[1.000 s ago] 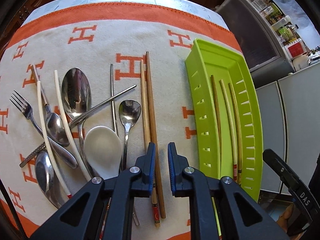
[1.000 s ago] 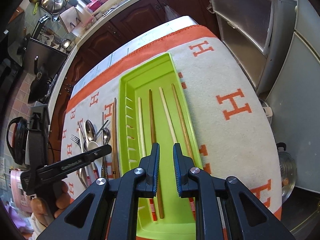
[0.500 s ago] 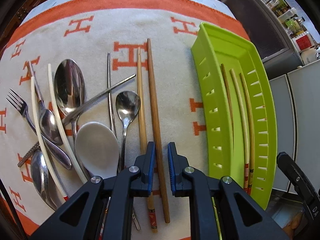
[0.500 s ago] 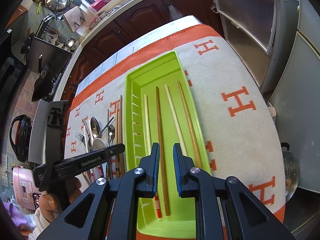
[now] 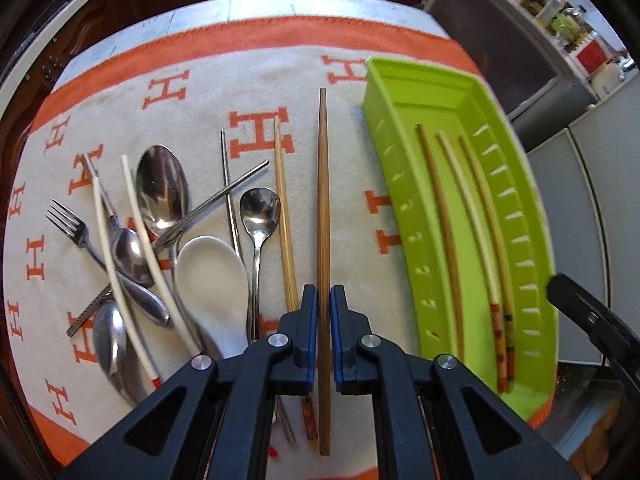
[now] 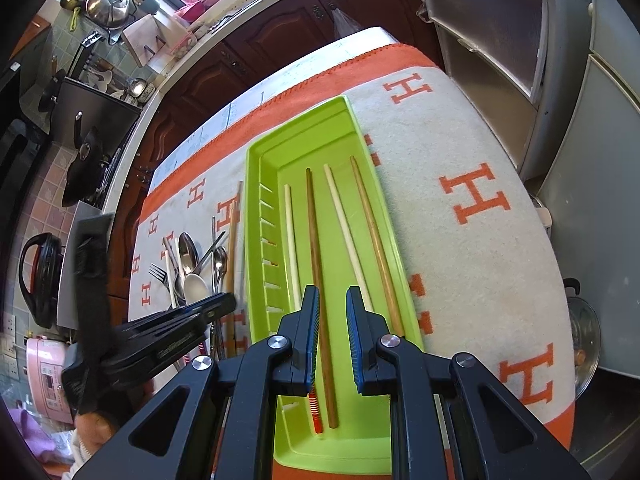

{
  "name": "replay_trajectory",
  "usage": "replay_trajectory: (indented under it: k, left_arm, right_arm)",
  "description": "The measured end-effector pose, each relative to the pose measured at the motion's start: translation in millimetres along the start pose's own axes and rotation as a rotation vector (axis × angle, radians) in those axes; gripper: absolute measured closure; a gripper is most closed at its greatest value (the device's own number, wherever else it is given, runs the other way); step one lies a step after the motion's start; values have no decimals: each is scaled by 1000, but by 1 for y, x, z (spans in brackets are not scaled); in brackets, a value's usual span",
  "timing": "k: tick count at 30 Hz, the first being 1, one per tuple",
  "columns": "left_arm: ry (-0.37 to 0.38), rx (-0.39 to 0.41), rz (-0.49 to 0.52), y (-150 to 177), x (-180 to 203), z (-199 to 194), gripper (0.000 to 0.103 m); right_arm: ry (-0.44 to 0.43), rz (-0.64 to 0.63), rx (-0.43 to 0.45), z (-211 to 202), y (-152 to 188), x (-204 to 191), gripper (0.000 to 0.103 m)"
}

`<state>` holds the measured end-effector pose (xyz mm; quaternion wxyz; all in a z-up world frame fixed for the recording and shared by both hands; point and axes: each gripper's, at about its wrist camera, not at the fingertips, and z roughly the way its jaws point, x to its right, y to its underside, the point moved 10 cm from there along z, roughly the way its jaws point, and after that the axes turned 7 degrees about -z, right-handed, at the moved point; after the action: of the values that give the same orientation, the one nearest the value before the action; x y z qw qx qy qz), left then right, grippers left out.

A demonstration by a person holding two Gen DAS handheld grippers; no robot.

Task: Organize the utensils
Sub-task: 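Grasp a single wooden chopstick with the left tool and lift it, then carry the wooden chopstick into the tray and open the left tool, then reach the right tool to a wooden chopstick and grasp it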

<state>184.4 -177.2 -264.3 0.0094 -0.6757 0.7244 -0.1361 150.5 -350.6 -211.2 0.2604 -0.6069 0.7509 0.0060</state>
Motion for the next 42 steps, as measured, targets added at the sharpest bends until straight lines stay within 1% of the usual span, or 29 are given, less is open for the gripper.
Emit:
replay_trajectory:
  k: [5, 6, 8, 9, 12, 16, 20, 27, 32, 33, 34, 35, 36, 37, 38, 39, 41, 42]
  left_arm:
    - [85, 28, 14, 15, 11, -45, 99]
    - [111, 34, 17, 18, 17, -56, 99]
    - [141, 43, 21, 18, 21, -71, 99]
    - [156, 55, 27, 19, 28, -78, 99]
    - [166, 76, 50, 15, 36, -90, 99]
    - [169, 69, 70, 13, 49, -89, 99]
    - [152, 70, 77, 9, 62, -80, 99]
    - [148, 44, 83, 5, 75, -60, 99]
    - [148, 48, 103, 3, 82, -52, 98]
    - [141, 56, 106, 3, 82, -51, 95]
    - [135, 62, 114, 3, 82, -51, 85]
    - [130, 63, 120, 4, 82, -51, 72]
    - [125, 71, 125, 5, 81, -52, 65]
    - [117, 86, 132, 5, 80, -54, 56]
    - [110, 97, 135, 5, 78, -55, 51]
    - [99, 112, 141, 6, 76, -58, 50]
    - [83, 135, 152, 7, 71, -64, 42]
    - [76, 148, 152, 7, 67, -67, 40]
  right_arm:
    - [-7, 5, 15, -8, 1, 1, 89]
    - [-8, 7, 18, -9, 2, 0, 89]
    - [-13, 8, 21, -11, 4, 0, 89]
    - [-14, 7, 23, -13, 5, 0, 89]
    - [-8, 5, 38, -20, 10, 0, 89]
    - [22, 17, 69, -32, 13, 12, 89]
    - [71, 45, 103, -44, 16, 31, 89]
    - [110, 80, 122, -48, 17, 53, 89]
    - [121, 84, 118, -45, 17, 56, 89]
    - [122, 85, 117, -44, 16, 57, 89]
    - [122, 86, 115, -43, 16, 58, 89]
    - [123, 86, 114, -43, 16, 58, 89]
    - [125, 86, 114, -42, 16, 58, 89]
    - [127, 86, 113, -42, 17, 57, 89]
    - [130, 85, 112, -42, 17, 56, 89]
    - [131, 84, 110, -41, 18, 55, 89]
    - [130, 83, 108, -40, 19, 52, 89]
    - [130, 79, 106, -39, 20, 50, 89]
